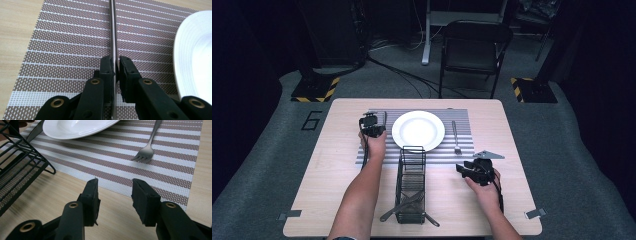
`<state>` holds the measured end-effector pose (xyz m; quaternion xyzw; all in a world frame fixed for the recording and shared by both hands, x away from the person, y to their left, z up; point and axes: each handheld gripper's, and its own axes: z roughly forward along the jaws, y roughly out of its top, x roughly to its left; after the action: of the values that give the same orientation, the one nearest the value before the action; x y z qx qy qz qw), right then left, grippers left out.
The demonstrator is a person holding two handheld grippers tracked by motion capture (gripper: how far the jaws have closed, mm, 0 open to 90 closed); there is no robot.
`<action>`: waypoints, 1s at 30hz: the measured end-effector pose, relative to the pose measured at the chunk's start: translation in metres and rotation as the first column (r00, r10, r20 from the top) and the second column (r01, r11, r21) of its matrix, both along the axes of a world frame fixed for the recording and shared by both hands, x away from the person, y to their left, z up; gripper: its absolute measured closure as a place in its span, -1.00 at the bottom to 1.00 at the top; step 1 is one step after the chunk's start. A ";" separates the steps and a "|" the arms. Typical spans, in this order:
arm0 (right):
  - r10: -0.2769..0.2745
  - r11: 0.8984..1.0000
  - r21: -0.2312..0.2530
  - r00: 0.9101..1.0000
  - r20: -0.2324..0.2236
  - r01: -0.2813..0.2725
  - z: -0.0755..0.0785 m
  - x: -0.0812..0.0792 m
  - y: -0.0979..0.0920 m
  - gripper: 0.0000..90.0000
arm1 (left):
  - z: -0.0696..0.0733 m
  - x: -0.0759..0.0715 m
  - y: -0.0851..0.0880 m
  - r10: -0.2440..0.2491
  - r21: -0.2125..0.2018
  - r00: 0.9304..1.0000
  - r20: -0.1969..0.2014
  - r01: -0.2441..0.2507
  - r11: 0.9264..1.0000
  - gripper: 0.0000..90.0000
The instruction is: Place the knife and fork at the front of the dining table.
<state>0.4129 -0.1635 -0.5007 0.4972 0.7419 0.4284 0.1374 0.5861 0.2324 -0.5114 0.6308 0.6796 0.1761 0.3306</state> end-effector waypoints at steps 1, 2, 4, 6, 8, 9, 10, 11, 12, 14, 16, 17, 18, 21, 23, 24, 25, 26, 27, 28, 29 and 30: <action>-0.001 1.000 0.001 1.000 0.000 0.001 0.000 0.000 0.000 0.25 | 0.000 0.000 0.000 0.003 -0.001 1.000 0.002 -0.003 1.000 0.79; -0.001 1.000 -0.002 1.000 0.001 0.001 0.000 0.000 0.000 0.25 | 0.000 0.000 0.001 0.003 0.001 1.000 0.001 -0.003 1.000 0.78; -0.001 1.000 -0.002 1.000 0.000 0.001 0.000 0.000 0.000 0.25 | 0.000 0.000 0.002 0.012 -0.001 1.000 -0.002 -0.012 1.000 0.77; 0.001 1.000 -0.003 1.000 0.003 -0.001 0.000 0.000 0.000 0.25 | 0.000 -0.001 0.004 0.012 -0.008 1.000 0.001 -0.012 1.000 0.75; 0.002 1.000 -0.003 1.000 0.002 -0.002 0.000 0.000 0.000 0.25 | 0.000 0.000 0.005 0.004 -0.010 1.000 0.000 -0.004 1.000 0.70; 0.001 1.000 -0.005 1.000 0.003 -0.001 0.000 0.000 0.001 0.25 | 0.001 0.000 0.006 0.001 -0.016 1.000 0.001 -0.001 1.000 0.70; 0.001 1.000 -0.006 1.000 0.002 -0.001 0.000 0.000 0.001 0.25 | 0.002 0.000 0.007 0.000 -0.025 1.000 0.005 0.000 1.000 0.64; 0.000 1.000 -0.004 1.000 0.002 0.000 0.000 0.000 0.000 0.25 | 0.005 -0.001 0.010 0.001 -0.031 1.000 0.010 -0.001 1.000 0.55; 0.000 1.000 -0.001 1.000 0.001 0.000 0.000 0.000 0.000 0.25 | 0.009 -0.001 0.013 0.004 -0.040 1.000 0.020 -0.003 0.999 0.51; -0.003 1.000 0.003 1.000 0.004 0.003 0.001 0.000 0.000 0.25 | 0.013 -0.001 0.016 0.009 -0.056 1.000 0.030 -0.007 0.998 0.49; -0.007 1.000 0.003 1.000 0.008 0.007 0.002 -0.001 -0.001 0.25 | 0.021 -0.003 0.021 -0.009 -0.049 0.999 0.032 0.010 0.999 0.44; -0.007 1.000 0.006 1.000 0.012 0.007 0.002 0.000 -0.002 0.25 | 0.025 -0.005 0.023 -0.018 -0.040 0.999 0.034 0.020 0.999 0.40; -0.007 1.000 0.006 1.000 0.012 0.007 0.002 0.000 -0.002 0.25 | 0.028 -0.008 0.024 -0.030 -0.037 0.999 0.028 0.031 0.999 0.40; -0.005 1.000 0.001 1.000 0.017 0.005 0.002 0.000 -0.003 0.25 | 0.044 -0.026 0.031 -0.084 -0.008 0.996 0.041 0.084 0.996 0.31; -0.009 1.000 -0.005 1.000 0.016 0.009 0.003 -0.002 -0.003 0.25 | 0.050 -0.033 0.034 -0.120 0.015 0.992 0.044 0.119 0.993 0.27; -0.009 1.000 -0.005 1.000 0.016 0.009 0.003 -0.002 -0.003 0.25 | 0.050 -0.033 0.034 -0.120 0.015 0.992 0.044 0.119 0.993 0.23; -0.010 1.000 -0.001 1.000 0.020 0.010 0.003 -0.003 -0.003 0.25 | 0.052 -0.036 0.036 -0.142 0.028 0.989 0.042 0.141 0.990 0.23; -0.009 1.000 -0.005 1.000 0.027 0.010 0.004 -0.004 -0.003 0.25 | 0.054 -0.037 0.036 -0.147 0.032 0.988 0.042 0.146 0.989 0.20; -0.014 1.000 -0.004 0.999 0.030 0.014 0.005 -0.004 -0.003 0.25 | 0.055 -0.039 0.037 -0.153 0.015 0.987 0.051 0.152 0.988 0.18; -0.013 1.000 -0.002 0.999 0.035 0.013 0.005 -0.004 -0.003 0.25 | 0.056 -0.041 0.038 -0.163 0.010 0.985 0.059 0.163 0.987 0.16; -0.014 1.000 -0.004 0.999 0.033 0.014 0.005 -0.004 -0.004 0.25 | 0.057 -0.045 0.037 -0.180 -0.003 0.980 0.078 0.181 0.983 0.12; -0.014 1.000 -0.001 0.999 0.032 0.014 0.005 -0.004 -0.004 0.24 | 0.057 -0.045 0.037 -0.180 -0.003 0.980 0.078 0.181 0.983 0.12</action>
<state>0.4088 -0.1671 -0.4960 0.4952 0.7364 0.4349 0.1525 0.5411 0.2698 -0.4543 0.6809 0.6070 0.1663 0.3745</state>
